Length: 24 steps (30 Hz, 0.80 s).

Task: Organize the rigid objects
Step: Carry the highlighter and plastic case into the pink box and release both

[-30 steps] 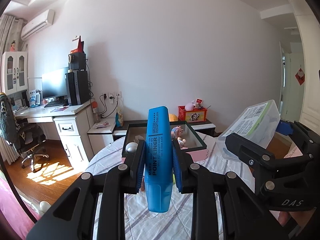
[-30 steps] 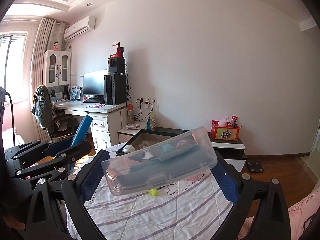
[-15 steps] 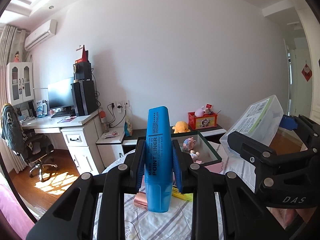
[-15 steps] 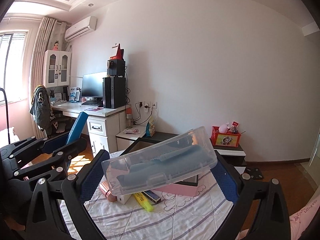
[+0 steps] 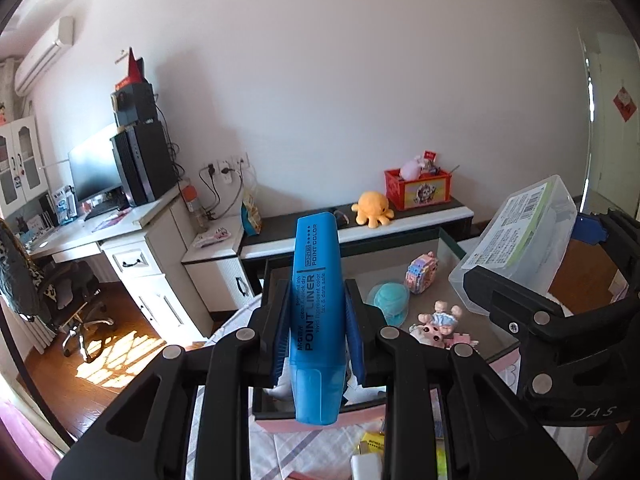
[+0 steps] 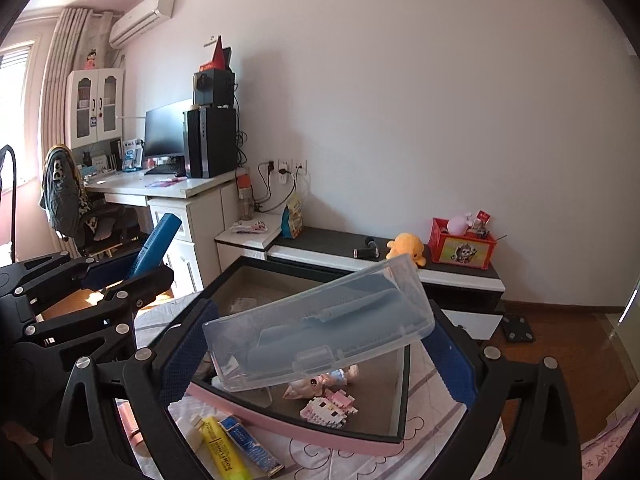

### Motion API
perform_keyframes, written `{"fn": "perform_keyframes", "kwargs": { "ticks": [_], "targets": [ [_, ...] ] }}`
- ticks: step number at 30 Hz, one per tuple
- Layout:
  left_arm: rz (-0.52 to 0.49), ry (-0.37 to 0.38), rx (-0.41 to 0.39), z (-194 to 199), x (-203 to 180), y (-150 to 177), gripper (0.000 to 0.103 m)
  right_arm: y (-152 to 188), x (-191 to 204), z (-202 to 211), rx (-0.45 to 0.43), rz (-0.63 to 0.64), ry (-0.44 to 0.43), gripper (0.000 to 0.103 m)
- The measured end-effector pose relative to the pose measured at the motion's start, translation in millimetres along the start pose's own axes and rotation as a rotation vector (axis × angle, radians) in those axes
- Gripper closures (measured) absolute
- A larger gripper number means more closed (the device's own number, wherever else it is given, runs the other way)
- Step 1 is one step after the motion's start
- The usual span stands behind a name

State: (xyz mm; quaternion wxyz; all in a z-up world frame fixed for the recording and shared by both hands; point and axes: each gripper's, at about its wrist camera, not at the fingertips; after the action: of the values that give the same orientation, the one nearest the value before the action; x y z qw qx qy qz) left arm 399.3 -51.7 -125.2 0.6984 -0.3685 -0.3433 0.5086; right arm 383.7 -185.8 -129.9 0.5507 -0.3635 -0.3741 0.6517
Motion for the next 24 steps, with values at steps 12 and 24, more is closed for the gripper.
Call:
{"fn": "perform_keyframes", "kwargs": {
  "ticks": [12, 24],
  "targets": [
    [-0.039, -0.050, 0.260, -127.3, 0.2, 12.2, 0.079, 20.9, -5.1, -109.4, 0.221, 0.015, 0.001, 0.004],
    [0.006, -0.047, 0.212, -81.5, 8.1, 17.9, 0.012, 39.1, -18.9, -82.9, 0.246, -0.068, -0.010, 0.000]
  ]
}}
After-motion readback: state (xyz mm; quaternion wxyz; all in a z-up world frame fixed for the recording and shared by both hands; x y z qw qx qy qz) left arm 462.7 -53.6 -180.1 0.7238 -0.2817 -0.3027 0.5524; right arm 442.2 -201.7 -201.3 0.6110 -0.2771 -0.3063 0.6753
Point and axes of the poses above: each gripper's, at about its wrist camera, not at the fingertips, and z roughly against the way its jaws point, x to its left, y to its underside, and after that the axes turned 5 degrees about y, right-handed
